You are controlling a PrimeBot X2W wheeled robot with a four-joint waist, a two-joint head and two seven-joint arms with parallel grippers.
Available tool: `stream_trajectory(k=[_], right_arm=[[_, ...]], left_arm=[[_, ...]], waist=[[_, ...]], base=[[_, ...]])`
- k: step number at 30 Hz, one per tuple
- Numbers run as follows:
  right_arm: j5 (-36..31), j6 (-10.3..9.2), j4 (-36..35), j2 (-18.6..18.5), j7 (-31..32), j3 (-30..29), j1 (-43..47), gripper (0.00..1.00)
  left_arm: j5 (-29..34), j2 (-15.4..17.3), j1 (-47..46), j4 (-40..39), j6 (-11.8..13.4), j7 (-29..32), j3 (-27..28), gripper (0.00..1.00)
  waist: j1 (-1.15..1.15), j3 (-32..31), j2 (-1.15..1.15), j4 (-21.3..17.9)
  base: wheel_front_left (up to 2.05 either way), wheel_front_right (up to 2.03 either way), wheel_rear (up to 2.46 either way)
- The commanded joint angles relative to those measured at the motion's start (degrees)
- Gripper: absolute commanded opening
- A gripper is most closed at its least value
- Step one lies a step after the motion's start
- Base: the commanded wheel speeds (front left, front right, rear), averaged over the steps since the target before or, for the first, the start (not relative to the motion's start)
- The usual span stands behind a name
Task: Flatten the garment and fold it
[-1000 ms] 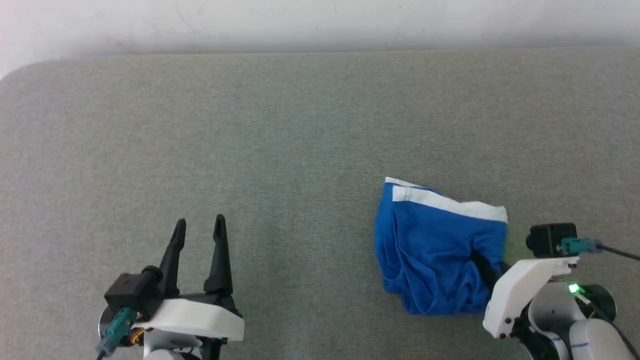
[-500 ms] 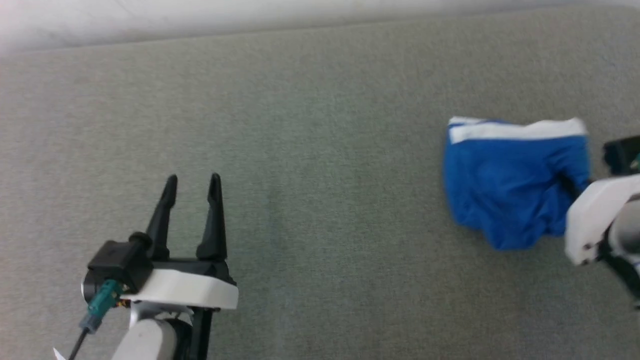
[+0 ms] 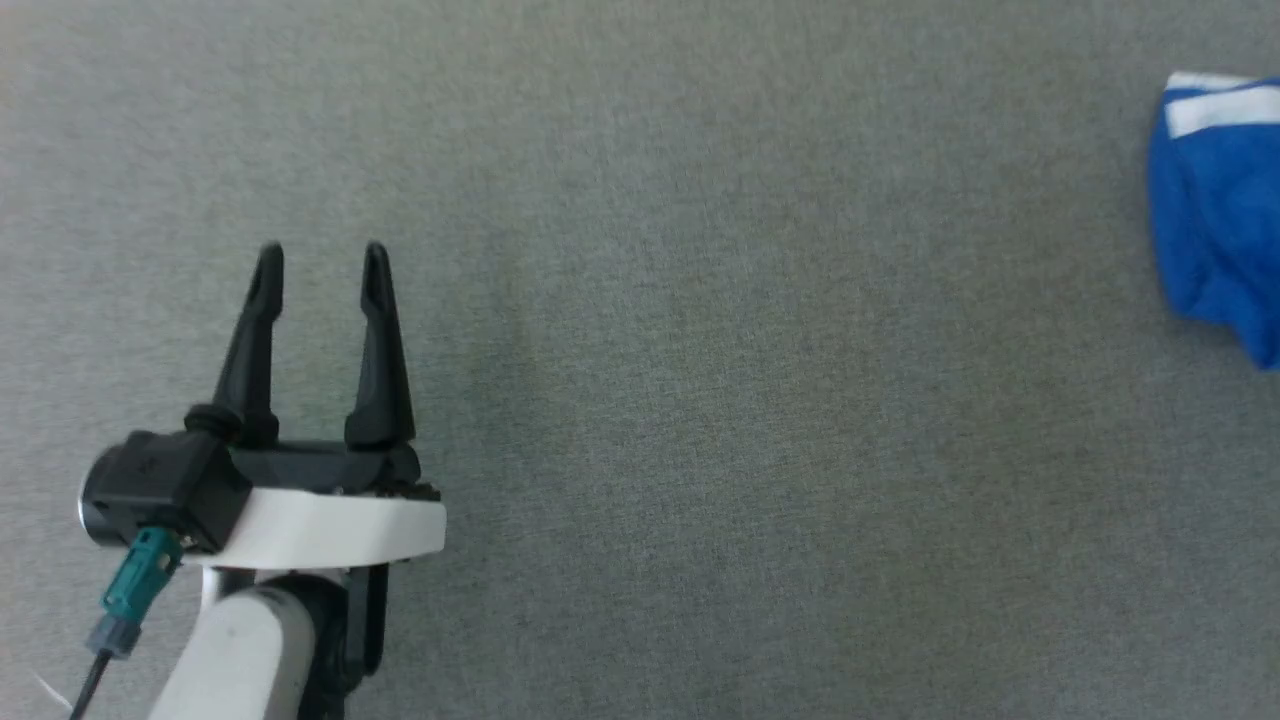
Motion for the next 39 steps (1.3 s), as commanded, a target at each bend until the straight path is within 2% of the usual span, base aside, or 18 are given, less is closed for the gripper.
stream_trajectory(k=[1,6,11,12,13,16,19,26,31,35,39], right_arm=[[-1.0,-0.05,1.0,-1.1,-0.8,0.0,-1.4,0.00],[-3.7,-0.05,4.9,-3.6,-3.6,-0.5,-4.4,0.00],[-5.8,-0.05,8.1,-3.8,-5.9,-1.3,-6.5,0.00],[-6.0,-0.05,8.8,-3.5,-6.2,-1.6,-6.9,0.03],[-6.2,-0.05,9.4,-3.1,-6.5,-2.0,-7.3,0.15],[-7.4,-0.05,11.0,-2.5,-7.9,-2.1,-8.3,0.70],[-7.8,-0.05,12.7,-1.7,-9.3,-2.1,-9.1,1.00],[-8.6,-0.05,15.8,0.7,-15.4,-4.5,-10.0,1.00],[-8.8,-0.05,14.6,4.5,-21.3,-8.4,-7.3,1.00],[-8.0,-0.05,10.3,10.3,-26.3,-10.1,-1.8,1.00],[-6.1,-0.05,4.5,18.1,-30.6,-10.6,4.8,1.00]], left_arm=[[0.8,0.6,-1.7,-1.0,0.4,0.4,0.0,1.00],[2.3,1.5,-3.7,-3.7,0.2,0.4,-0.4,1.00],[2.3,1.9,-4.4,-5.7,-0.1,-0.5,0.0,1.00],[2.2,2.1,-4.4,-5.9,-0.4,-0.6,-0.1,1.00],[2.1,2.3,-4.4,-6.1,-0.6,-0.5,-0.1,1.00],[1.2,2.2,-4.4,-6.6,-1.0,-0.6,-0.1,1.00],[1.2,2.2,-4.6,-6.6,-0.8,-1.1,0.3,1.00],[1.0,1.6,-3.9,-4.8,-0.3,-2.8,1.3,1.00],[0.8,1.0,-2.1,-2.3,-0.2,-3.8,1.6,1.00],[0.4,0.1,0.4,-0.2,0.0,-4.4,2.1,1.00],[-0.1,-1.2,3.4,2.0,0.0,-4.8,2.2,1.00]], waist=[[-0.01,4.0,-0.01,-1.1],[-0.01,6.8,-0.01,-0.9],[-0.01,8.7,-0.01,-0.9],[-0.01,9.0,-0.01,-0.9],[-0.01,9.3,-0.01,-1.1],[-0.01,9.7,-0.01,-1.3],[-0.01,9.6,-0.01,-1.6],[-0.01,6.7,-0.01,-2.3],[-0.01,2.4,-0.01,-2.4],[-0.01,-2.1,-0.01,-2.3],[-0.01,-7.0,-0.01,-2.1]], base=[[0.00,0.00,0.00],[0.00,0.00,0.00],[0.00,0.00,0.00],[0.00,0.00,0.00],[0.00,0.00,0.00],[0.00,0.00,0.00],[0.00,0.00,0.00],[0.00,0.00,0.00],[0.00,0.00,0.00],[0.00,0.00,0.00],[0.00,0.00,0.00]])
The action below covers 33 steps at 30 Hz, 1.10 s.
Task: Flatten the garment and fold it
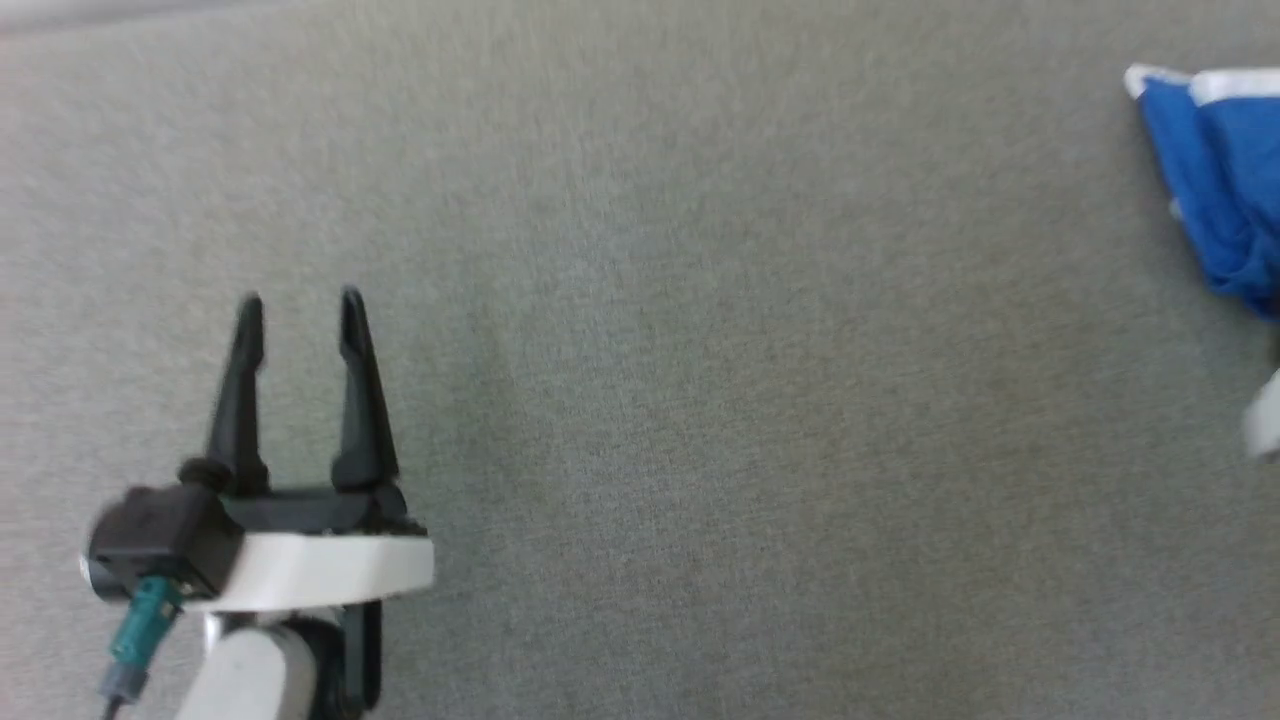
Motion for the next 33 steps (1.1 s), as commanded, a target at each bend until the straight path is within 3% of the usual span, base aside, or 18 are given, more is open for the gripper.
stream_trajectory(k=[1,6,11,21,33], right_arm=[[1.1,-0.06,-2.8,3.8,-2.1,-0.4,2.7,1.00],[0.4,-0.06,-10.4,12.0,-6.7,0.4,8.3,1.00],[-0.3,-0.06,-14.5,15.8,-11.1,1.8,12.7,1.00],[-4.7,-0.06,-12.2,17.3,-16.9,9.7,19.4,1.00],[-3.0,-0.06,-5.3,17.6,-18.8,11.4,23.9,1.00]], left_arm=[[-0.5,-0.8,1.6,1.2,0.2,-0.3,0.0,1.00],[-1.5,-1.7,3.3,3.9,-1.3,-0.5,-0.2,1.00],[-0.2,-1.8,3.9,6.0,-3.9,-0.5,0.7,1.00],[2.9,-5.9,8.7,11.1,-7.3,-0.6,3.9,1.00],[6.6,-9.8,14.7,13.3,-10.6,-0.6,5.3,1.00]], waist=[[0.01,-6.8,0.00,0.3],[0.01,-12.3,0.00,1.2],[0.01,-16.1,0.00,2.0],[0.01,-21.0,0.00,3.8],[0.01,-23.7,0.00,5.8]], base=[[0.00,0.00,0.00],[0.00,0.00,0.00],[0.00,0.00,0.00],[0.00,0.00,0.00],[0.00,0.00,0.00]])
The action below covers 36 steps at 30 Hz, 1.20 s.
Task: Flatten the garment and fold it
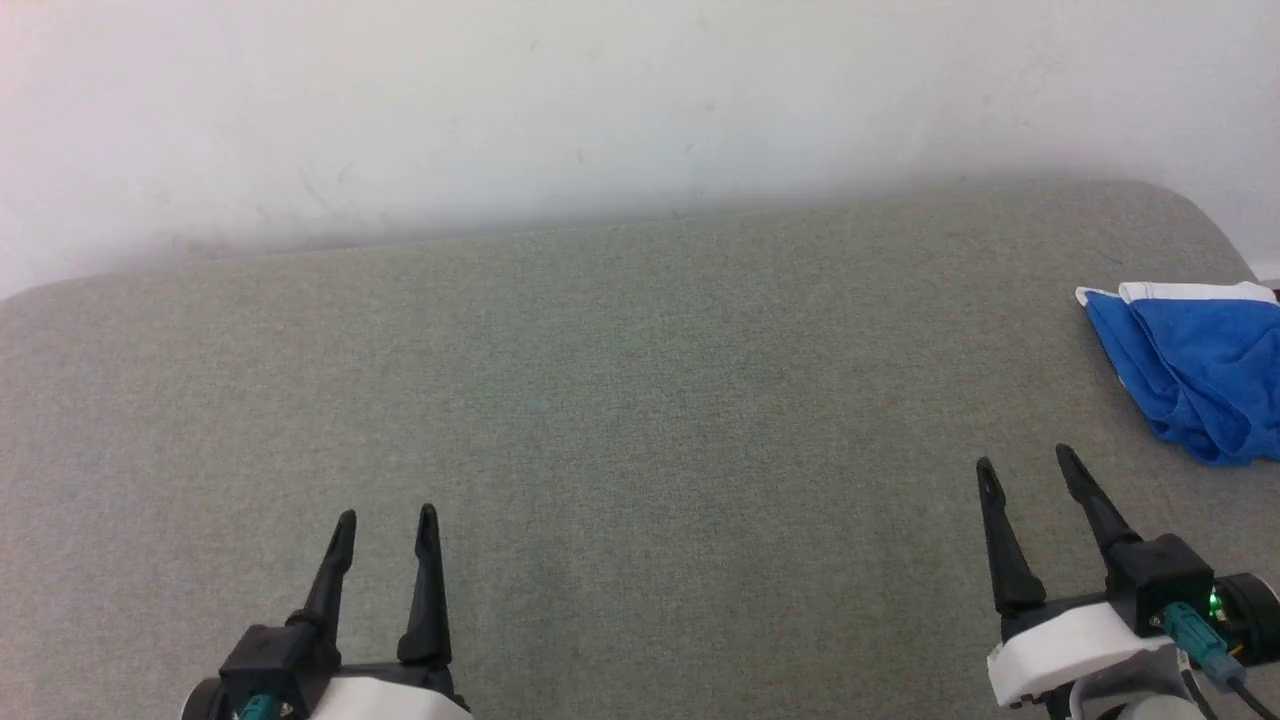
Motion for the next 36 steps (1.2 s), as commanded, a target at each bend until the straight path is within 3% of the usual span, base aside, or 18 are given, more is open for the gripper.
stream_trajectory(k=[1,24,25,36], right_arm=[[0.5,-0.05,0.5,0.2,-0.5,-0.1,0.7,1.00],[2.2,-0.05,3.8,0.2,-1.7,0.0,-0.2,1.00],[1.9,0.00,3.7,0.0,-1.4,0.1,0.3,0.00],[1.9,0.00,3.1,0.0,-0.6,0.3,0.3,0.00]], left_arm=[[0.5,-0.5,0.5,0.4,-0.5,-0.3,0.2,1.00],[3.0,-3.1,-1.2,2.9,-4.1,-0.3,1.8,1.00],[2.4,-2.9,-0.6,2.7,-3.6,0.0,1.5,0.00],[3.1,-2.9,-1.0,2.6,-3.6,0.9,1.7,0.00]], waist=[[0.01,-0.4,-0.01,0.3],[0.01,0.3,-0.01,-0.6],[0.01,0.3,-0.01,-0.6],[0.01,0.1,-0.01,-0.5]], base=[[0.00,0.00,0.00],[0.00,0.00,0.00],[0.00,0.00,0.00],[0.00,0.00,0.00]])
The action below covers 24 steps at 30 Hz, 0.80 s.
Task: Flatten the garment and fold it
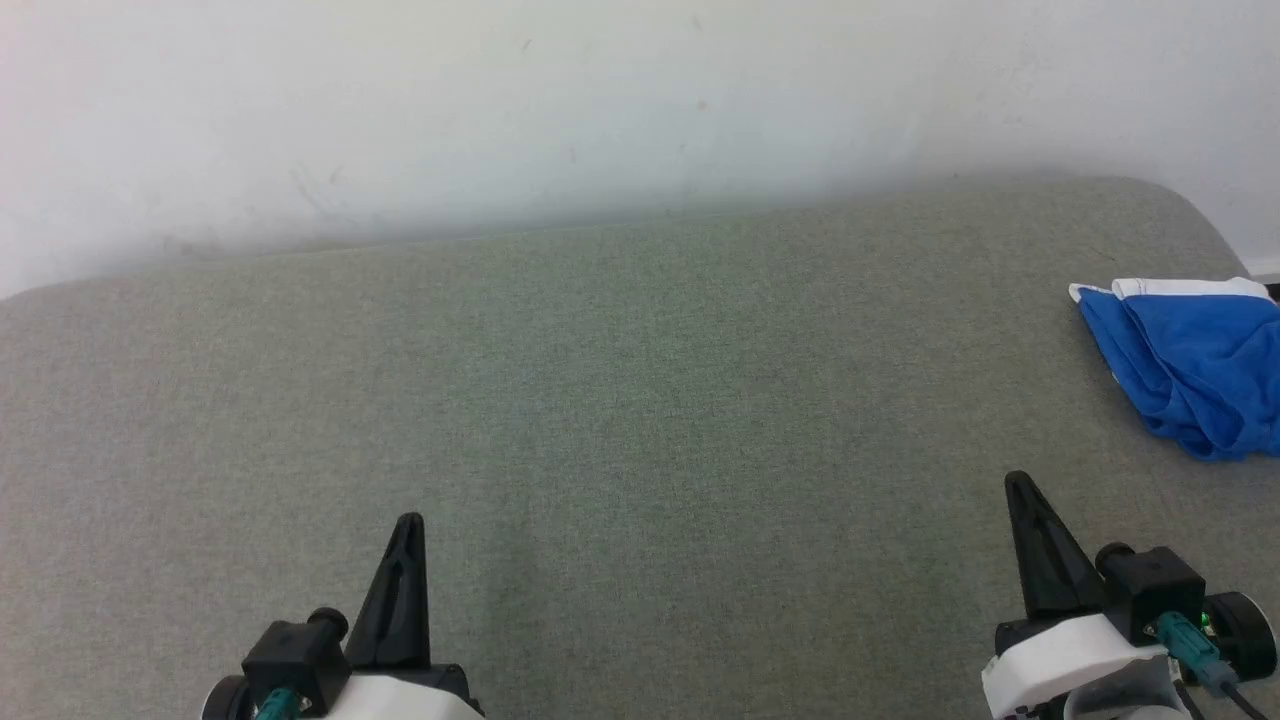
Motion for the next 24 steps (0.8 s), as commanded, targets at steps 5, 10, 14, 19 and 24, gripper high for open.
stream_trajectory(k=[5,10,14,19,24], right_arm=[[0.0,-0.01,-0.7,0.0,0.8,0.1,-0.1,0.00],[0.0,-0.01,-1.1,0.0,1.4,0.2,-0.2,0.00],[0.0,-0.01,-1.5,0.0,1.9,0.2,-0.2,0.00],[0.0,-0.01,-1.9,0.0,2.5,0.3,-0.3,0.00],[0.0,-0.01,-2.3,0.1,3.0,0.4,-0.3,0.00]], left_arm=[[1.1,-0.1,-0.6,-0.1,-0.1,0.8,0.4,0.00],[1.6,-0.1,-0.9,-0.2,-0.1,1.4,0.6,0.00],[2.0,-0.1,-1.1,-0.2,-0.1,1.9,0.7,0.00],[2.5,-0.1,-1.4,-0.3,-0.1,2.5,0.9,0.00],[3.0,-0.2,-1.7,-0.4,-0.1,3.0,1.1,0.00]], waist=[[0.00,-0.1,0.00,0.1],[0.00,-0.2,0.00,0.2],[0.00,-0.3,0.00,0.3],[0.00,-0.4,0.00,0.4],[0.00,-0.5,0.00,0.5]], base=[[0.00,0.00,0.00],[0.00,0.00,0.00],[0.00,0.00,0.00],[0.00,0.00,0.00],[0.00,0.00,0.00]])
